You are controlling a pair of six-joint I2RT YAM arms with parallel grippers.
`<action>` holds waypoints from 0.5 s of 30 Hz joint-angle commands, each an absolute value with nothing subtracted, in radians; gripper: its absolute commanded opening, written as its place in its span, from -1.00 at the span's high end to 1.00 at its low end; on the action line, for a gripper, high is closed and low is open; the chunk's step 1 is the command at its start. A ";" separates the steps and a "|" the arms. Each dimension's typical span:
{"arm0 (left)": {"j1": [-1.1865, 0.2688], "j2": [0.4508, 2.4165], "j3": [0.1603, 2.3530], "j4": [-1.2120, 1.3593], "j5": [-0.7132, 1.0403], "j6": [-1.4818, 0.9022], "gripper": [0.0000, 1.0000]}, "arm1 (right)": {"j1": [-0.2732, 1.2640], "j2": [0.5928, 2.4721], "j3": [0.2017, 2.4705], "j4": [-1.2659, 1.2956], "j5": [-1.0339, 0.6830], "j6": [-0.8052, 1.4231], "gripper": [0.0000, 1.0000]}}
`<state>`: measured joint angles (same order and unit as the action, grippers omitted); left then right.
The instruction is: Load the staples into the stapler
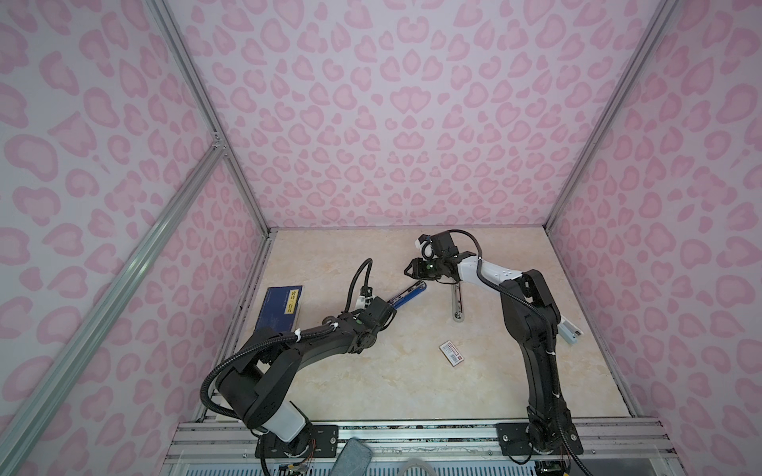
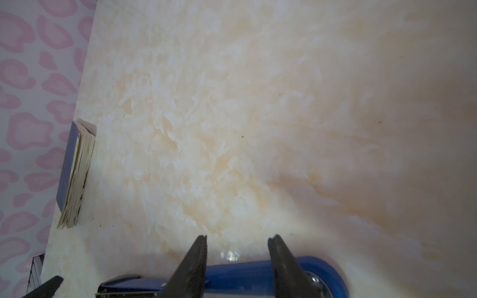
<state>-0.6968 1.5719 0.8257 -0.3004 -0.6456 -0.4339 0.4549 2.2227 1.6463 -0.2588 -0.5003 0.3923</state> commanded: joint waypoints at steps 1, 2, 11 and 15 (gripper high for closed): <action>-0.679 1.571 0.858 -0.303 -0.664 -0.403 -0.44 | 0.458 2.202 1.610 -0.327 -0.495 0.340 0.17; -0.674 1.569 0.868 -0.302 -0.661 -0.394 -0.44 | 0.460 2.189 1.594 -0.331 -0.495 0.332 0.18; -0.669 1.496 0.897 -0.337 -0.510 -0.426 -0.45 | 0.498 2.051 1.374 -0.364 -0.565 0.290 0.21; -0.670 1.445 0.877 -0.355 -0.390 -0.469 -0.45 | 0.546 1.996 1.255 -0.330 -0.621 0.294 0.23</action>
